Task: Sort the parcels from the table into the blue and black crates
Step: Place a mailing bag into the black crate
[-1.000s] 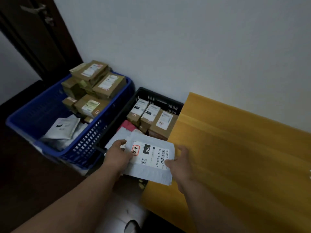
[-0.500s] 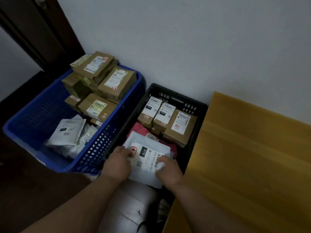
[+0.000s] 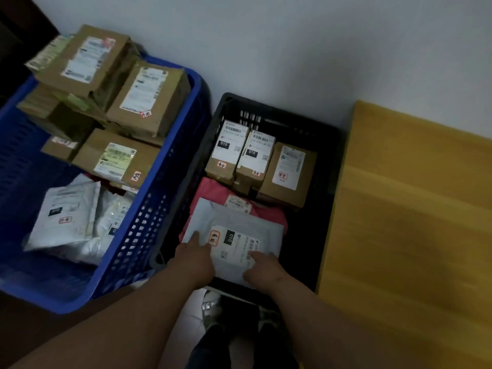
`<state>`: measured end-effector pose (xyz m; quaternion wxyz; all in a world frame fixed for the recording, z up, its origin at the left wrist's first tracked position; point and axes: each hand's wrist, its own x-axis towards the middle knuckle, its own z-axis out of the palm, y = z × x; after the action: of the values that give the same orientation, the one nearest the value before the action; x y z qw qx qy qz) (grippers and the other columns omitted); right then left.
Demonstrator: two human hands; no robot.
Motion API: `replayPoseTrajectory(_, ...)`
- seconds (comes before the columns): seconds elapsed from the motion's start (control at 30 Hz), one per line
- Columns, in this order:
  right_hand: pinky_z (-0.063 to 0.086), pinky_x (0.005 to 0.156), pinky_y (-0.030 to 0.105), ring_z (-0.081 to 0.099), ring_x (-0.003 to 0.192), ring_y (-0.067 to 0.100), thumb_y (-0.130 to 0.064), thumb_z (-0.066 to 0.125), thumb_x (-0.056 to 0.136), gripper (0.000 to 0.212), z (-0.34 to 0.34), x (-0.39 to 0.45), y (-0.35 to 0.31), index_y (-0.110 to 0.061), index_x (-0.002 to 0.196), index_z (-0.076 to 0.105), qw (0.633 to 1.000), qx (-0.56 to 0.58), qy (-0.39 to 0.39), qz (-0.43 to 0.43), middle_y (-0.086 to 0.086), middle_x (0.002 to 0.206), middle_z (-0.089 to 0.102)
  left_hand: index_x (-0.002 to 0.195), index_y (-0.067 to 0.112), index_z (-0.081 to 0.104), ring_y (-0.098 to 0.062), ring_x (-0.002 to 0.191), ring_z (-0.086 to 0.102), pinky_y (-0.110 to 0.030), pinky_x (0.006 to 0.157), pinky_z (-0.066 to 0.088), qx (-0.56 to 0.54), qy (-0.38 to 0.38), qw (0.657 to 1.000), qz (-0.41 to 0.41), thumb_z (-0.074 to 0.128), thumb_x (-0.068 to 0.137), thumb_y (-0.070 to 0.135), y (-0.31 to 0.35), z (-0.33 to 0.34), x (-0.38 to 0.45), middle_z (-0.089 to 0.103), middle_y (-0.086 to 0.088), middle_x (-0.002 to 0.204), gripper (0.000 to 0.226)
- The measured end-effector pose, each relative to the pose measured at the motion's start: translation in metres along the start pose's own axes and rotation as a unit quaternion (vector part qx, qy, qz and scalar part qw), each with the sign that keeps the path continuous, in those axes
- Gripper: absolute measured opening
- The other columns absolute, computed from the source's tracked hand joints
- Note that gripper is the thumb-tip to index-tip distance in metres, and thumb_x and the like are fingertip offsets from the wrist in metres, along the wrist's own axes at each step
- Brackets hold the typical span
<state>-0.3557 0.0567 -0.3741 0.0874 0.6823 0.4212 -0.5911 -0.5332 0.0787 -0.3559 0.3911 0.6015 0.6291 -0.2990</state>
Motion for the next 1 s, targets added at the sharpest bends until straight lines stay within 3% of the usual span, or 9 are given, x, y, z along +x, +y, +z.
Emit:
replayPoseTrajectory(0.07, 0.023, 0.117, 0.023, 0.024, 0.143, 0.029, -0.026, 0.056, 0.093, 0.071, 0.005, 0.0, 0.0, -0.024, 0.155, 0.022, 1.0, -0.009, -0.004, 0.016, 0.012, 0.158, 0.011, 0.155, 0.025, 0.014, -0.035, 0.146, 0.003, -0.046, 0.12, 0.015, 0.012, -0.013, 1.0, 0.01, 0.05, 0.096, 0.036, -0.005, 0.002, 0.004, -0.015, -0.008, 0.161, 0.069)
replayPoseTrajectory(0.17, 0.029, 0.116, 0.027, 0.032, 0.139, 0.028, -0.023, 0.055, 0.093, 0.067, 0.006, -0.008, -0.006, -0.021, 0.153, 0.027, 0.999, 0.019, 0.014, 0.023, 0.011, 0.157, 0.021, 0.154, 0.027, 0.017, -0.034, 0.146, 0.002, -0.046, 0.12, 0.013, 0.003, -0.002, 0.999, 0.038, 0.05, 0.095, 0.037, -0.005, -0.002, 0.003, -0.012, -0.005, 0.162, 0.068)
replayPoseTrajectory(0.3, 0.041, 0.108, 0.028, 0.047, 0.13, 0.025, -0.018, 0.056, 0.091, 0.058, -0.005, -0.035, -0.022, -0.015, 0.147, 0.041, 0.994, 0.084, 0.068, -0.003, 0.011, 0.149, 0.04, 0.152, 0.028, 0.024, -0.03, 0.146, 0.008, -0.039, 0.12, 0.015, -0.017, 0.053, 0.995, 0.083, 0.053, 0.094, 0.037, 0.012, -0.016, -0.01, -0.002, -0.005, 0.163, 0.066)
replayPoseTrajectory(0.47, 0.041, 0.099, 0.022, 0.048, 0.128, 0.019, -0.02, 0.054, 0.094, 0.048, -0.037, -0.086, -0.029, -0.015, 0.141, 0.048, 0.977, 0.128, 0.154, -0.074, 0.005, 0.146, 0.046, 0.148, 0.029, 0.035, -0.029, 0.144, 0.018, -0.039, 0.117, 0.021, -0.039, 0.112, 0.984, 0.131, 0.053, 0.094, 0.038, 0.055, -0.038, -0.043, 0.011, -0.006, 0.161, 0.058)
replayPoseTrajectory(0.57, 0.042, 0.085, 0.021, 0.055, 0.111, 0.015, -0.021, 0.054, 0.093, 0.038, -0.059, -0.122, -0.014, -0.016, 0.131, 0.057, 0.956, 0.149, 0.225, -0.11, 0.004, 0.134, 0.055, 0.145, 0.025, 0.042, -0.027, 0.141, 0.027, -0.037, 0.115, 0.027, -0.04, 0.161, 0.972, 0.168, 0.054, 0.093, 0.035, 0.093, -0.047, -0.068, 0.024, -0.007, 0.157, 0.054)
replayPoseTrajectory(0.67, 0.04, 0.077, 0.02, 0.053, 0.095, 0.009, -0.021, 0.054, 0.093, 0.031, -0.081, -0.16, 0.022, -0.017, 0.123, 0.062, 0.936, 0.175, 0.278, -0.128, 0.002, 0.126, 0.061, 0.14, 0.023, 0.049, -0.026, 0.135, 0.036, -0.033, 0.111, 0.032, -0.056, 0.209, 0.953, 0.21, 0.057, 0.092, 0.031, 0.142, -0.044, -0.099, 0.038, -0.007, 0.15, 0.05)
replayPoseTrajectory(0.83, 0.042, 0.1, 0.029, 0.051, 0.124, 0.018, -0.021, 0.051, 0.096, 0.035, -0.12, -0.224, 0.127, -0.015, 0.13, 0.058, 0.927, 0.161, 0.322, -0.108, 0.004, 0.137, 0.054, 0.144, 0.023, 0.043, -0.025, 0.141, 0.029, -0.037, 0.114, 0.029, -0.043, 0.223, 0.941, 0.252, 0.055, 0.095, 0.037, 0.243, -0.007, -0.159, 0.029, -0.006, 0.155, 0.053)
replayPoseTrajectory(1.0, 0.044, 0.102, 0.037, 0.05, 0.123, 0.021, -0.023, 0.047, 0.098, 0.036, -0.155, -0.288, 0.257, -0.018, 0.133, 0.055, 0.916, 0.186, 0.354, -0.048, 0.004, 0.139, 0.05, 0.144, 0.021, 0.043, -0.025, 0.142, 0.029, -0.038, 0.114, 0.03, -0.026, 0.216, 0.928, 0.303, 0.056, 0.095, 0.036, 0.347, 0.055, -0.215, 0.03, -0.007, 0.155, 0.053)
